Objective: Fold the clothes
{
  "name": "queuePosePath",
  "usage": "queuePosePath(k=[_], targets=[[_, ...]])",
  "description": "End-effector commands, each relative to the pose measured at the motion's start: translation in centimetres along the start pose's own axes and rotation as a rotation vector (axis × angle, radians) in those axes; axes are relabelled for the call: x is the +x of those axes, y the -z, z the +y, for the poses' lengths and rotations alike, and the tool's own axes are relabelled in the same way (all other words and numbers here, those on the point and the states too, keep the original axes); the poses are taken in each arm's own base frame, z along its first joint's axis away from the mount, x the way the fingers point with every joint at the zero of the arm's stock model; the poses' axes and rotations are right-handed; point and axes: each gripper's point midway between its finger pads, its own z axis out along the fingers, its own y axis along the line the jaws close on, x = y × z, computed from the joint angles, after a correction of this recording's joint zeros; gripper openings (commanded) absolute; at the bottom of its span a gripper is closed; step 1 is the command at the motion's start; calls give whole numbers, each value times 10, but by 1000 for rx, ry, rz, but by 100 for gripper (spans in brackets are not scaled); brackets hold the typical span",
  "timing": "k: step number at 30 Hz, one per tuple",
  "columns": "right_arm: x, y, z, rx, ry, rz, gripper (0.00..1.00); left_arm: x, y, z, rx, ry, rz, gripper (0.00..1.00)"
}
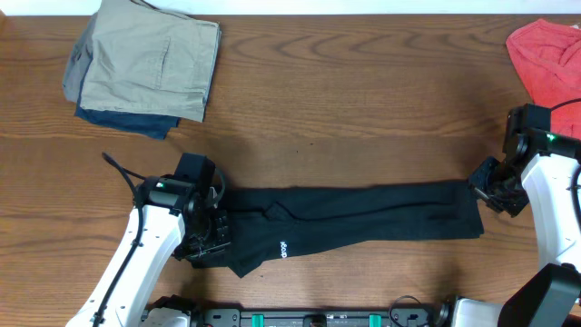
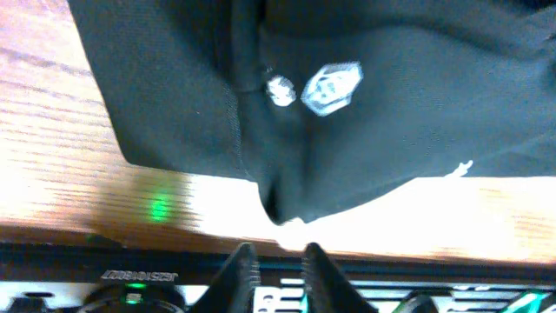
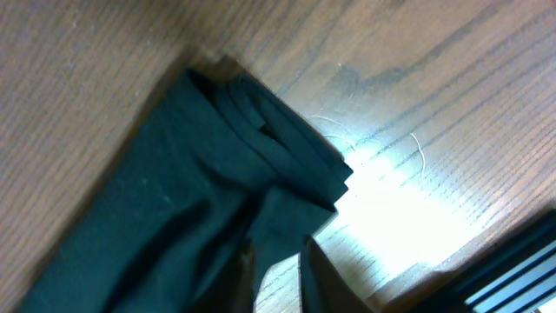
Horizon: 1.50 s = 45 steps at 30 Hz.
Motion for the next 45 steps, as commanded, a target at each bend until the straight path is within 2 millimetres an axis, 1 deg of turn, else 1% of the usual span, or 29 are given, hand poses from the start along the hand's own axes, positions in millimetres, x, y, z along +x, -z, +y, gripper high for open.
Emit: queuePosePath(k=[1,2,5,7,9,11,12,13,14,15,16,17,19,20,21,22,24,27,30,34,37,41,45], targets=[[-4,3,-3,-1,-16,-25,26,6,-1,-3,26,9,22,22],[-4,3,-2,-5,-15,-26,28,6,-1,-3,25,10,25,23],[-3,3,3,-34,-15,-16,37,6,-1,-3,24,10,26,39],[-2,4,10,-67,8,-11,44,5,-1,-3,26,9,21,42],[-2,5,20,-125,54,-4,53,2,-1,-5,34,5,6,43],[-1,7,34,-200,122,4,58,-5,0,-11,63,-3,-17,43],[1,9,42,-241,161,10,60,-8,0,-18,96,-10,-26,43],[3,10,48,-277,197,15,60,-10,1,-25,134,-17,-30,43],[5,12,53,-302,222,19,56,-11,3,-33,176,-25,-34,43],[8,13,58,-323,242,25,48,-14,4,-41,220,-38,-38,42],[11,14,61,-328,254,30,33,-16,6,-48,257,-57,-48,41],[13,14,63,-328,264,31,24,-18,7,-51,269,-69,-56,38],[20,14,69,-327,297,38,7,-20,7,-56,276,-91,-69,28],[25,14,72,-327,317,43,2,-19,6,-58,276,-102,-70,22],[29,13,75,-327,334,46,1,-19,6,-60,276,-113,-70,19],[34,11,79,-327,354,50,1,-18,5,-62,276,-124,-69,11],[44,6,86,-329,395,53,1,-16,3,-66,272,-152,-67,7],[55,-5,92,-320,426,52,1,-18,0,-73,273,-184,-77,7],[62,-18,89,-299,357,70,1,-24,-4,-75,265,-182,-87,7],[69,-34,84,-289,314,89,2,-33,-15,-65,190,-122,-88,6],[76,-42,79,-277,311,104,2,-36,-26,-60,158,-111,-70,6],[80,-49,76,-270,283,116,7,-37,-43,-54,124,-71,-24,6],[80,-49,77,-268,248,120,10,-42,-57,-37,22,22,-15,6]])
